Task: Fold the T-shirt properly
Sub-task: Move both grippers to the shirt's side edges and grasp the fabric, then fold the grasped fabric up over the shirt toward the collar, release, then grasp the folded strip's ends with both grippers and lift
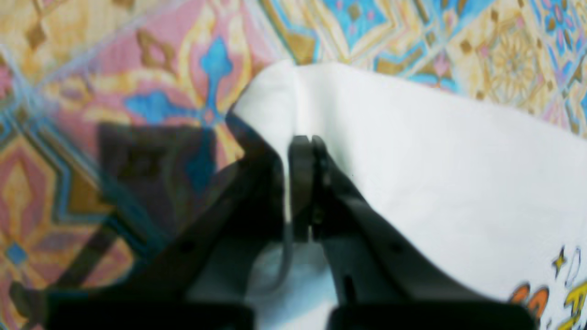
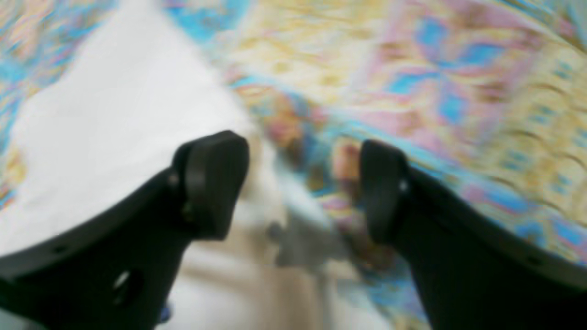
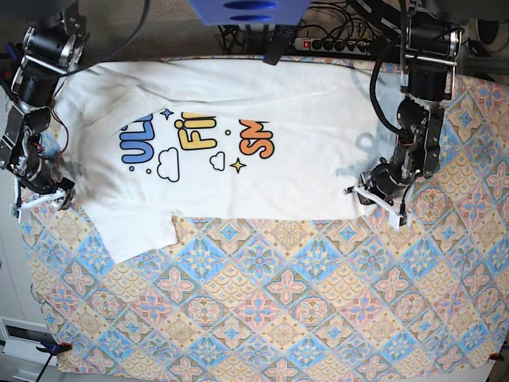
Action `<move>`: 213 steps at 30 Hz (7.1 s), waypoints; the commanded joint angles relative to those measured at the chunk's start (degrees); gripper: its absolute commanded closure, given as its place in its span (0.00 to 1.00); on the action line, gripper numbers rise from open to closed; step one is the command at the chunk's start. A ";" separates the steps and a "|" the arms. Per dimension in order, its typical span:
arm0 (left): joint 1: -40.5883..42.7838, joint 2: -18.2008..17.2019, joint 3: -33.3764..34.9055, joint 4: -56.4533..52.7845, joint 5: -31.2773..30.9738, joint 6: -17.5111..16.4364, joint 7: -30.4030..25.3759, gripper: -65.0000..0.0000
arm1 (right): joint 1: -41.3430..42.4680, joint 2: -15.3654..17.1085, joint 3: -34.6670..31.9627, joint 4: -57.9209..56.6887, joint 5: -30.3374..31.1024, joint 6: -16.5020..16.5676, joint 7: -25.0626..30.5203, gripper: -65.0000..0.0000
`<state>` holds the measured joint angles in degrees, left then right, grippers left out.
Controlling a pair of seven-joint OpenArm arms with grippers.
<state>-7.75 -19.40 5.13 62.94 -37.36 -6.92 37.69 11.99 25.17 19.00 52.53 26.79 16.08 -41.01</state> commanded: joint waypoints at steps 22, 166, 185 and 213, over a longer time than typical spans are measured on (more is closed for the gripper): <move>2.52 -0.43 -4.03 3.04 -0.13 -0.34 -0.29 1.00 | 12.14 3.71 -30.13 -20.84 0.69 0.85 18.03 0.51; 38.47 -2.27 -23.37 37.24 -11.21 -0.25 0.24 0.42 | -48.78 -2.09 0.47 56.08 -5.29 20.28 -2.81 0.96; 38.39 -14.14 -21.52 37.06 -11.29 -0.60 15.27 0.20 | -48.43 -3.67 1.61 56.61 -15.49 20.10 -10.90 0.59; 30.12 -9.74 -2.36 21.41 -9.27 -4.91 12.37 0.50 | -46.67 -3.76 1.70 56.70 -15.40 20.19 -10.90 0.59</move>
<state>21.85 -29.98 1.54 84.99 -44.93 -10.79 47.03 -34.57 20.47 19.94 108.25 11.14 36.36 -52.53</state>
